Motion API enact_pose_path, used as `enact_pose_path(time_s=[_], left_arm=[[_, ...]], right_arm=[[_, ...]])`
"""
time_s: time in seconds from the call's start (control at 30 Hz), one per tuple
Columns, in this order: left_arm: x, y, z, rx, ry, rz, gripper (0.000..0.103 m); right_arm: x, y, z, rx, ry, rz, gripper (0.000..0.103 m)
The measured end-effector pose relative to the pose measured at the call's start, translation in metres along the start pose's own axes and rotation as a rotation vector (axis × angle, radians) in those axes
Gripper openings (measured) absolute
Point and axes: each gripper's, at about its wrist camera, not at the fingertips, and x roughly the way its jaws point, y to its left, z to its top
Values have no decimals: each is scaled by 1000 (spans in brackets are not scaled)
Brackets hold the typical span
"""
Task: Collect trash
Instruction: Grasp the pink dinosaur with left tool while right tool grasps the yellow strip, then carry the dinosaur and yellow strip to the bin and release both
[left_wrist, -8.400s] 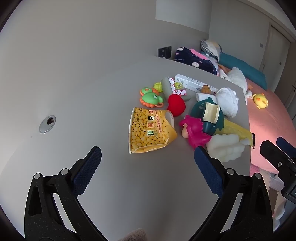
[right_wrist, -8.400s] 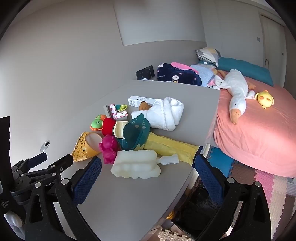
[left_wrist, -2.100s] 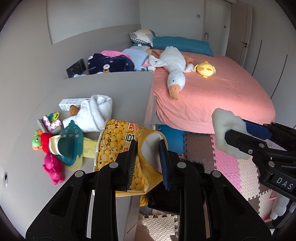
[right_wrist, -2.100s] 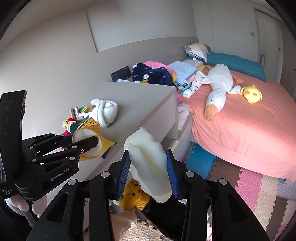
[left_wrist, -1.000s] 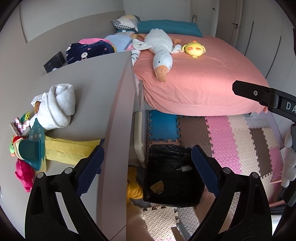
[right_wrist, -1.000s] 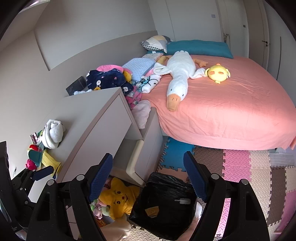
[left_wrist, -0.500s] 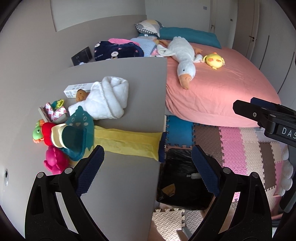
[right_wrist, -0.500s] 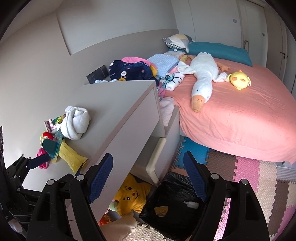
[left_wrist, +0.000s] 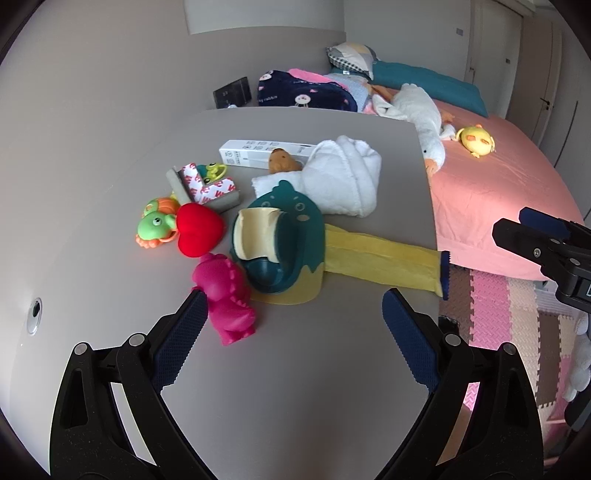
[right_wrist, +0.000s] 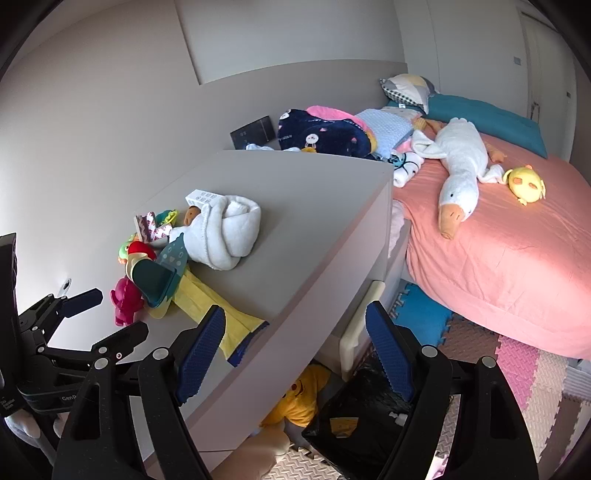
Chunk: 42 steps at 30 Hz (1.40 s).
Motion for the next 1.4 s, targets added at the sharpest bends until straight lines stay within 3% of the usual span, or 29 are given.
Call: enact_pose_path(time_s=[0.13, 0.43, 0.53, 0.67, 0.87, 0.97, 1.13, 1.3, 1.4], left_arm=[[9, 20, -1, -34, 10, 30, 92], [29, 50, -3, -91, 40, 54, 67], [35, 59, -6, -108, 50, 48, 63], [43, 68, -8, -129, 61, 33, 49], [47, 77, -8, -143, 47, 6, 39], [47, 83, -8, -155, 37, 5, 39], [47, 84, -8, -155, 33, 6, 39], [44, 85, -11, -157, 38, 31, 39], [39, 85, -9, -166, 22, 40, 39]], right_arm=[[10, 14, 2, -27, 9, 23, 79], [36, 36, 4, -93, 43, 59, 79], [45, 44, 3, -117, 60, 66, 79], [56, 55, 3, -147, 73, 74, 79], [75, 78, 3, -240, 86, 64, 79], [84, 83, 0, -264, 100, 54, 79], [90, 93, -9, -321, 113, 34, 65], [85, 98, -11, -298, 151, 97, 30], [77, 94, -13, -258, 161, 101, 30]])
